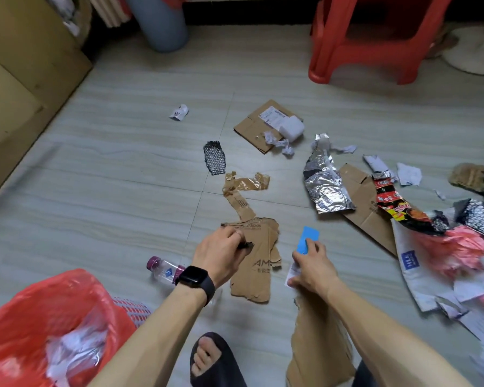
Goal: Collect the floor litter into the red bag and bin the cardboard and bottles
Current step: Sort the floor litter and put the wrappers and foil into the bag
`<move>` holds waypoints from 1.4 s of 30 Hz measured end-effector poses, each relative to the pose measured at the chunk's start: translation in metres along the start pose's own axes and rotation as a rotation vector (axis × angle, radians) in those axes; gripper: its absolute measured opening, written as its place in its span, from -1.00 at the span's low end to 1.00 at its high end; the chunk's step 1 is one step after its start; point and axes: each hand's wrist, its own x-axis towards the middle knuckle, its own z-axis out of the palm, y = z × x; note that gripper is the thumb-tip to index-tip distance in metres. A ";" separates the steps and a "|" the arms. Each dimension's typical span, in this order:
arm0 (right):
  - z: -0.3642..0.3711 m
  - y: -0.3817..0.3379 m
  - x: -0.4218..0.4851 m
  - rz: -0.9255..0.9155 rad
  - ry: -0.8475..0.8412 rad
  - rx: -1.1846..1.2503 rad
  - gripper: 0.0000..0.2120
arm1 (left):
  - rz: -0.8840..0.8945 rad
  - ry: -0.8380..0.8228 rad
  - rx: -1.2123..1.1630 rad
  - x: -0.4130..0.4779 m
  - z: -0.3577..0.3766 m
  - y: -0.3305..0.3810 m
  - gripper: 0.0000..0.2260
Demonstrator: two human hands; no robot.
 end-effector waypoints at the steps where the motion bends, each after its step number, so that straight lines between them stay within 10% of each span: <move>1: 0.000 -0.001 0.001 0.001 0.000 -0.010 -0.29 | 0.000 -0.002 -0.002 -0.001 -0.001 0.002 -0.75; 14: -0.003 0.003 0.020 -0.028 -0.011 -0.256 -0.28 | -0.010 -0.069 -0.034 -0.002 0.017 0.015 -0.75; 26: -0.035 0.014 -0.001 0.169 0.288 0.636 -0.84 | -0.100 -0.068 -0.084 -0.010 -0.013 0.020 -0.77; 42: -0.163 -0.212 -0.120 -0.889 0.936 0.373 -0.94 | -0.376 0.249 0.140 -0.144 -0.211 -0.089 -0.79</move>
